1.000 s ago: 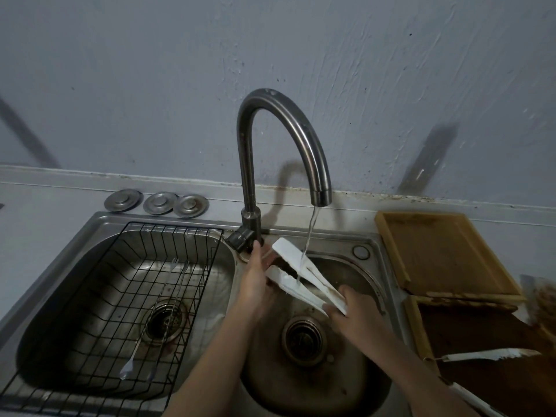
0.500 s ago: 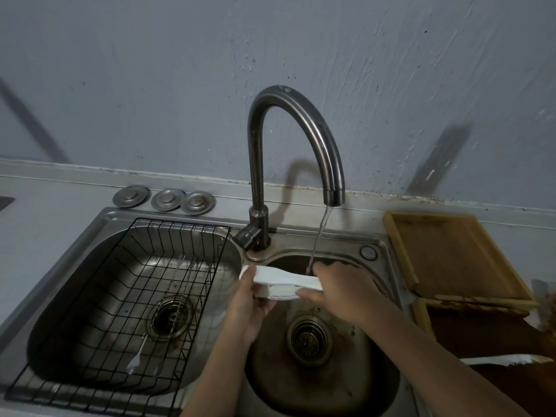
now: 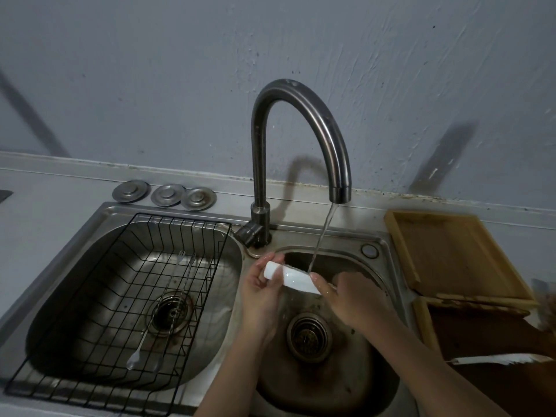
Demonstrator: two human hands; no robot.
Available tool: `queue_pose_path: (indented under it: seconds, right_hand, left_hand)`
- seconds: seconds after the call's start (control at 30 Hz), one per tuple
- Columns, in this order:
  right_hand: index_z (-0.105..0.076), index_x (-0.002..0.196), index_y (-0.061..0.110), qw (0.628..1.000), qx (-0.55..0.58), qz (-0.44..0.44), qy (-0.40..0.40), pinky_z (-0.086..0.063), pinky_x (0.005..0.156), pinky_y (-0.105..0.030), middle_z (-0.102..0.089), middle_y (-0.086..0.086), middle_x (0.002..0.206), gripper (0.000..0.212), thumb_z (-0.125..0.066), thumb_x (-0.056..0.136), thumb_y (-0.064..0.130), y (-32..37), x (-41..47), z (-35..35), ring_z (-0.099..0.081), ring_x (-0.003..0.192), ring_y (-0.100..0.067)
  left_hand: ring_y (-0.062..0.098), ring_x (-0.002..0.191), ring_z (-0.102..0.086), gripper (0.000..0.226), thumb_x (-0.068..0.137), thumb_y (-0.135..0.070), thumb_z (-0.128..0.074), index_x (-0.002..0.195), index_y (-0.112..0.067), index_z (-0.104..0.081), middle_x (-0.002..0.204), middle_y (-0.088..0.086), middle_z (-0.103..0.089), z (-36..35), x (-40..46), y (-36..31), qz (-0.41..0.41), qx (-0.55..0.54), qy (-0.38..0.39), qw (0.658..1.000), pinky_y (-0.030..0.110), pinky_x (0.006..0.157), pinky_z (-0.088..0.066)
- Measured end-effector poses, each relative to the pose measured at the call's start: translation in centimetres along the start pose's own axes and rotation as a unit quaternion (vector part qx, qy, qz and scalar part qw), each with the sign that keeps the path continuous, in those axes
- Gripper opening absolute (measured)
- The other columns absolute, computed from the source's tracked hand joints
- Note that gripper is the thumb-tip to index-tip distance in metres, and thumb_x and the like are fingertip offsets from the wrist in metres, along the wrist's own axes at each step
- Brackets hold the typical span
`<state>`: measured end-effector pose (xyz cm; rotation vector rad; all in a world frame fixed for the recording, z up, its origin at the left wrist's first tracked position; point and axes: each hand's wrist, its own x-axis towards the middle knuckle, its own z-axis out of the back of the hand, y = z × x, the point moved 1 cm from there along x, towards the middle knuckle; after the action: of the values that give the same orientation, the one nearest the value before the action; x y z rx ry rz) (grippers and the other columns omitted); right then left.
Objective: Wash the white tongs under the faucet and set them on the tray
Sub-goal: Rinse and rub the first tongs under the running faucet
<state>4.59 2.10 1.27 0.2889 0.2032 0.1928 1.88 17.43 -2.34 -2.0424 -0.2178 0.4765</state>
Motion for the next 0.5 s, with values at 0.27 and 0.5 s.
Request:
queue_pose_path:
  seconds: [0.27, 0.5]
  right_hand:
    - [-0.038, 0.043, 0.020, 0.996, 0.081, -0.044, 0.019, -0.034, 0.047, -0.025, -0.036, 0.004, 0.039, 0.065, -0.019, 0.094, 0.056, -2.1, -0.6, 0.0, -0.032, 0.034, -0.010]
    - [-0.052, 0.060, 0.017, 0.997, 0.041, -0.071, -0.008, -0.034, 0.044, -0.022, -0.048, 0.005, 0.051, 0.062, -0.022, 0.092, 0.061, -2.2, -1.2, 0.7, -0.044, 0.044, -0.008]
  left_hand:
    - [0.004, 0.063, -0.068, 0.020, 0.097, -0.016, -0.044, 0.092, -0.015, -0.064, 0.066, -0.007, -0.074, -1.2, 0.0, -0.1, -0.006, 0.126, 0.064, 0.990, 0.016, 0.056, -0.052]
    - [0.012, 0.079, -0.066, 0.010, 0.090, -0.025, -0.058, 0.093, -0.023, -0.068, 0.084, -0.004, -0.071, -1.0, 0.4, 0.2, -0.040, 0.189, 0.082, 0.978, 0.020, 0.066, -0.052]
